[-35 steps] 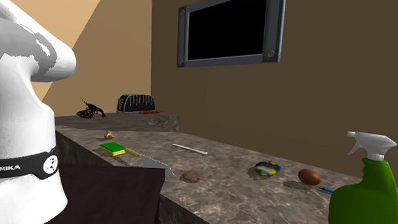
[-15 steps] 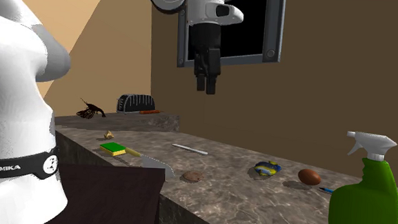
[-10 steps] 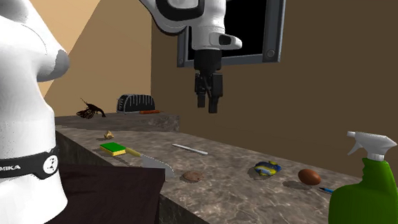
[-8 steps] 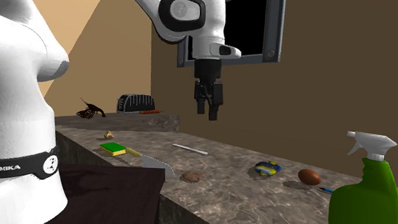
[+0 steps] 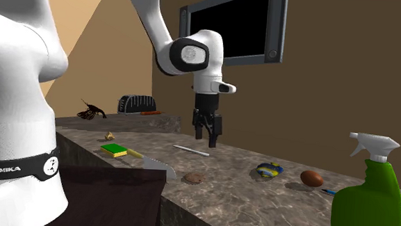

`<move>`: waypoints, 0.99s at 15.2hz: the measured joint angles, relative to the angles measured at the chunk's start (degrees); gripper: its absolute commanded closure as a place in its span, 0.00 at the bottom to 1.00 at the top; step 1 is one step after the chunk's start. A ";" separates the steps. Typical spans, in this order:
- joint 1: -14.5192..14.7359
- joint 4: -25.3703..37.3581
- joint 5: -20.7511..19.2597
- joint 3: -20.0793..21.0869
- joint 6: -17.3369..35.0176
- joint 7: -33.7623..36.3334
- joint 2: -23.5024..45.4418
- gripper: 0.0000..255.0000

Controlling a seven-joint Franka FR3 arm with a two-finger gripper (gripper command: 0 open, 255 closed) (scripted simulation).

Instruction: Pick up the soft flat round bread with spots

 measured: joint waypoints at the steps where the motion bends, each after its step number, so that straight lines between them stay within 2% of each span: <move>1: 0.38 0.97 -1.56 0.44 1.14 1.25 2.35 0.00; 4: 1.70 2.49 -6.53 0.49 4.97 4.29 8.67 0.00; 8: 5.68 5.76 -14.31 -1.67 9.71 9.62 18.02 0.00; 15: 9.43 8.34 -19.07 -5.47 14.35 13.23 25.52 0.00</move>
